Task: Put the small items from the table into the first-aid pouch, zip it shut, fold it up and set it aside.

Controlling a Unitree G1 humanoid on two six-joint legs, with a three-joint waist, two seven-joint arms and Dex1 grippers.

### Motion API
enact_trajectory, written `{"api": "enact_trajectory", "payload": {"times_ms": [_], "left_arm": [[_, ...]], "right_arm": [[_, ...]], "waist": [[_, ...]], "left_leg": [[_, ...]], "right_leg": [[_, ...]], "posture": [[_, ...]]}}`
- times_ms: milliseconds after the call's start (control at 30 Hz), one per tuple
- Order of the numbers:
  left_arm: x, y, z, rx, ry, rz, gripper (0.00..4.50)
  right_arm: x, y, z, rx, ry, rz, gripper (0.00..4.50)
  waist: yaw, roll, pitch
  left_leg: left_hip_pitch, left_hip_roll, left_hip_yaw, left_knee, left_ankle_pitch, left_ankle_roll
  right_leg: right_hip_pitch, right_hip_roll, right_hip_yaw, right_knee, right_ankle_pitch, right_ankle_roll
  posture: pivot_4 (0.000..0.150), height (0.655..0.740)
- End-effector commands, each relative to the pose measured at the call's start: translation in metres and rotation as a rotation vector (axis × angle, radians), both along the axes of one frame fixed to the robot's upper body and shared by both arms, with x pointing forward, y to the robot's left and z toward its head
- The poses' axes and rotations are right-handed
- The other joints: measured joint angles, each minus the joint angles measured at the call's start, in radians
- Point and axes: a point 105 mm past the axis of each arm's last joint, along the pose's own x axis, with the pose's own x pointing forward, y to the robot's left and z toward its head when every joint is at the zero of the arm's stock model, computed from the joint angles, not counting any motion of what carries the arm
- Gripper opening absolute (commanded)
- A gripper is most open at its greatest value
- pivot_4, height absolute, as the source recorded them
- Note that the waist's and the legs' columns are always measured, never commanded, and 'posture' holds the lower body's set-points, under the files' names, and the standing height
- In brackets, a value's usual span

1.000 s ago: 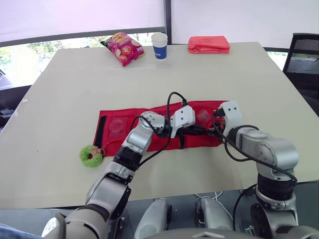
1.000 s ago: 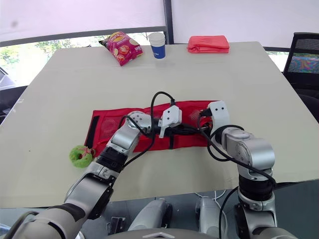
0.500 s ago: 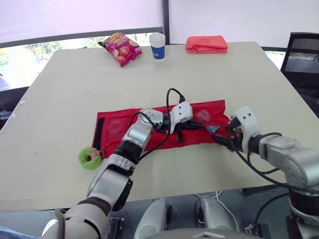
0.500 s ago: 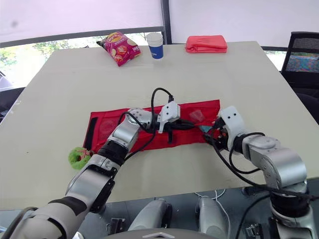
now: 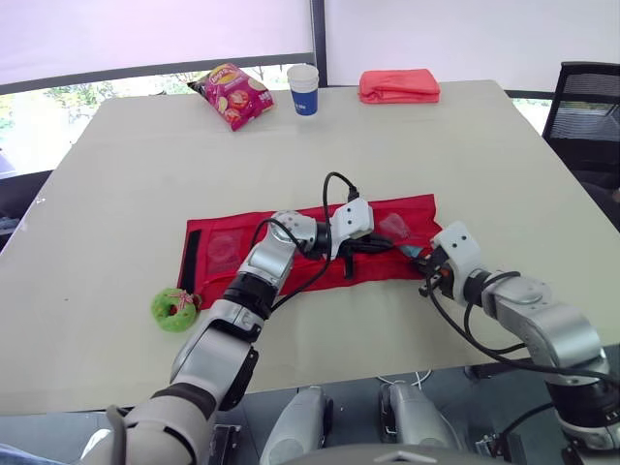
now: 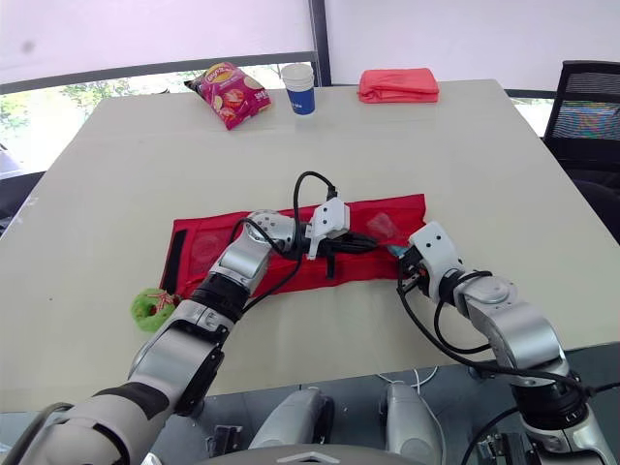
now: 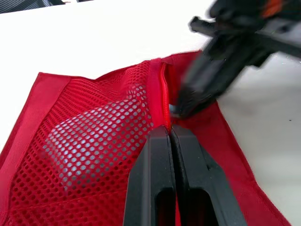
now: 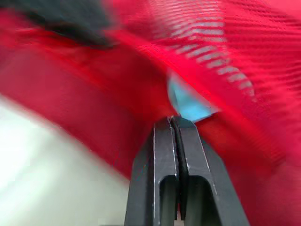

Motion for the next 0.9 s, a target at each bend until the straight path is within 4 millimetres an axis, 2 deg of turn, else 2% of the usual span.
{"api": "enact_trajectory", "payload": {"times_ms": [33,167,267,367,500,567,633,700,800,900], "left_arm": [[-0.005,-0.007,0.012,-0.025,-0.052,-0.041,0.0],[-0.007,-0.008,0.01,-0.021,-0.055,-0.053,0.0],[-0.007,-0.008,0.01,-0.019,-0.056,-0.051,0.0],[-0.006,-0.006,0.009,-0.013,-0.064,-0.045,0.0],[-0.004,-0.005,0.009,-0.011,-0.075,-0.038,0.0],[-0.003,-0.005,0.009,-0.012,-0.077,-0.04,0.0],[-0.004,-0.006,0.009,-0.013,-0.077,-0.044,0.0],[-0.004,-0.007,0.008,-0.014,-0.077,-0.048,0.0],[-0.004,-0.009,0.01,-0.033,-0.082,-0.055,0.0],[-0.005,-0.011,0.016,-0.073,-0.075,-0.058,0.0]], "right_arm": [[0.019,0.005,0.022,-0.004,-0.157,-0.018,0.06],[0.029,0.015,0.031,0.065,-0.208,-0.036,0.06],[0.026,0.017,0.03,0.064,-0.209,-0.021,0.06],[0.012,0.013,0.026,0.065,-0.164,0.027,0.06],[-0.019,0.002,0.025,0.04,-0.103,0.147,0.06],[-0.033,-0.004,0.038,0.101,-0.129,0.19,0.06],[-0.044,-0.019,0.049,0.163,-0.121,0.193,0.06],[-0.045,-0.037,0.054,0.19,-0.119,0.155,0.06],[-0.042,-0.059,0.058,0.186,-0.118,0.083,0.86],[-0.031,-0.073,0.059,0.242,-0.095,-0.002,2.42]], "waist": [[-0.001,0.0,0.0],[-0.001,0.0,0.0],[0.002,0.0,0.0],[0.003,0.0,0.0],[0.004,0.0,0.0],[0.002,0.0,0.0],[0.003,0.0,0.0],[0.003,0.0,0.0],[0.004,0.0,0.0],[0.004,0.0,0.0]], "left_leg": [[0.0,0.0,0.0,0.0,0.0,0.0],[0.0,0.0,0.0,0.0,0.0,0.0],[0.0,0.0,0.0,0.0,0.0,0.0],[0.0,-0.001,0.0,0.0,0.0,0.0],[0.0,-0.001,-0.001,0.0,0.0,0.0],[0.0,-0.001,-0.001,0.0,-0.001,0.001],[0.0,0.0,-0.001,0.0,-0.002,0.004],[0.0,0.0,-0.001,0.0,-0.003,0.004],[0.0,0.0,0.0,0.0,-0.003,0.005],[0.0,0.0,0.0,0.0,-0.003,0.005]], "right_leg": [[0.0,0.0,0.0,0.0,0.0,0.0],[0.0,0.0,0.0,0.0,0.0,0.0],[0.0,0.0,0.0,0.0,0.0,0.0],[0.0,0.0,0.0,0.0,0.0,0.0],[0.0,0.0,0.0,0.0,0.0,0.0],[0.0,0.0,0.0,-0.001,0.0,0.0],[0.001,0.0,0.0,0.0,0.0,0.0],[0.001,0.0,0.0,0.0,0.0,0.0],[0.002,0.0,0.0,-0.001,0.0,0.0],[0.001,0.0,0.0,-0.001,0.0,0.0]], "posture": [[0.15,0.7395],[0.15,0.7395],[0.15,0.7395],[0.15,0.7395],[0.15,0.7395],[0.15,0.7395],[0.15,0.7395],[0.15,0.7395],[0.15,0.7395],[0.15,0.7395]]}}
